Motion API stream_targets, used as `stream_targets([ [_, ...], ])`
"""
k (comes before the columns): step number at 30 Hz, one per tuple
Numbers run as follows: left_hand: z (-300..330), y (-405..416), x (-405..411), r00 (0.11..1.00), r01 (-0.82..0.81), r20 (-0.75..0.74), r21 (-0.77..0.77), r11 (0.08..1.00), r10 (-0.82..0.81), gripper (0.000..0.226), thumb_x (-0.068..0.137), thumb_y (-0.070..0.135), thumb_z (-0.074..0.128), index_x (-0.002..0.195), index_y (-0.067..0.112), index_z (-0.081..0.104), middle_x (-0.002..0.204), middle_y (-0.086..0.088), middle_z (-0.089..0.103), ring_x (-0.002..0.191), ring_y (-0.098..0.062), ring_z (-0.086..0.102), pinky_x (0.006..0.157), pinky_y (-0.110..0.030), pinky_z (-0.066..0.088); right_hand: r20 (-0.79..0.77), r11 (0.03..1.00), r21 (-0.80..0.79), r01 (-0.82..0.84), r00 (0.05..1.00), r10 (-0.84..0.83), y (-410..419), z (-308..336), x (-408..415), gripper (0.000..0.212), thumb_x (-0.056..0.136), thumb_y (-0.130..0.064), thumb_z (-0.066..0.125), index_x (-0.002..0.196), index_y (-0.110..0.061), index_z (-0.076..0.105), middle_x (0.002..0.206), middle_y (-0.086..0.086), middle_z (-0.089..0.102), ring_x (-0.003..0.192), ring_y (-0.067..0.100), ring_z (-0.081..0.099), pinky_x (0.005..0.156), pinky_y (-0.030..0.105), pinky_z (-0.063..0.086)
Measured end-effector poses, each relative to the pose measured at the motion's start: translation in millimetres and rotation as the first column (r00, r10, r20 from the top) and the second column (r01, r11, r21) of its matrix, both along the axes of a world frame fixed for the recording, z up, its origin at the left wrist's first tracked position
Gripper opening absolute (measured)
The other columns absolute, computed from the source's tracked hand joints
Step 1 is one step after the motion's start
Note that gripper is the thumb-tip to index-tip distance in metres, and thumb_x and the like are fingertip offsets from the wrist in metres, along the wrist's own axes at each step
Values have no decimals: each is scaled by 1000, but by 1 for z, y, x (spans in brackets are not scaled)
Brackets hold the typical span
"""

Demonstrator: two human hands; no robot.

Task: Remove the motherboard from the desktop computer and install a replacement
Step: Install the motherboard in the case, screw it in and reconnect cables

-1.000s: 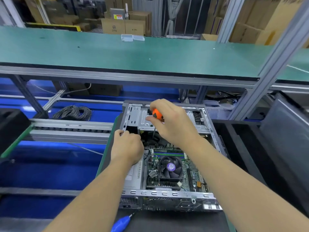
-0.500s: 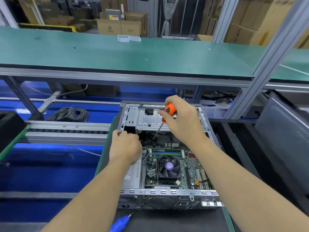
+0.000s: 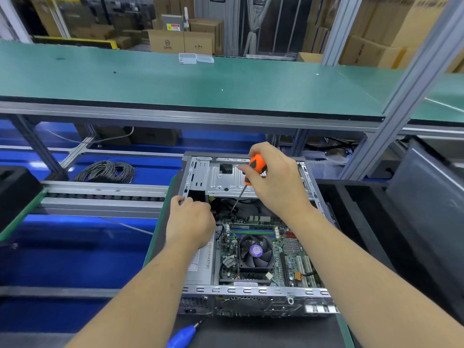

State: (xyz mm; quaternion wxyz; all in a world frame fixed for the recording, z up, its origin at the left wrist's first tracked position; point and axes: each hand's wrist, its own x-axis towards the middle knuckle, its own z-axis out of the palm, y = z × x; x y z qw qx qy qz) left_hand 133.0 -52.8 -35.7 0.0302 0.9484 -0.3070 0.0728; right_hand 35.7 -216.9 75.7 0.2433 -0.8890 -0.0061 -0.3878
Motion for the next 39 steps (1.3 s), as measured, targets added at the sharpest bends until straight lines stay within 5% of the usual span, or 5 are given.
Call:
stream_targets([
  [3, 0, 0, 0, 1000, 4, 3, -4, 1000, -4, 29, 90, 16, 34, 63, 25, 43, 67, 6, 55, 76, -19, 48, 104, -39, 27, 4, 1000, 13, -20, 1000, 20, 1, 2, 0, 21, 89, -18, 73, 100, -11, 56, 81, -5, 54, 71, 23, 63, 67, 41, 54],
  [23, 1, 0, -1, 1000, -3, -7, 12, 1000, 3, 27, 88, 15, 34, 67, 25, 49, 70, 7, 56, 79, -20, 49, 104, -39, 26, 47, 998, -67, 6, 999, -3, 7, 21, -4, 23, 88, -18, 74, 101, -7, 60, 80, -6, 50, 69, 22, 52, 66, 41, 51],
  [39, 1, 0, -1, 1000, -6, -24, 17, 1000, 7, 27, 88, 13, 34, 71, 25, 52, 72, 6, 58, 82, -20, 49, 107, -40, 24, 14, 999, 33, -11, 1000, 11, 4, 22, -4, 24, 89, -18, 72, 105, -7, 58, 84, -2, 54, 71, 31, 64, 64, 47, 56],
])
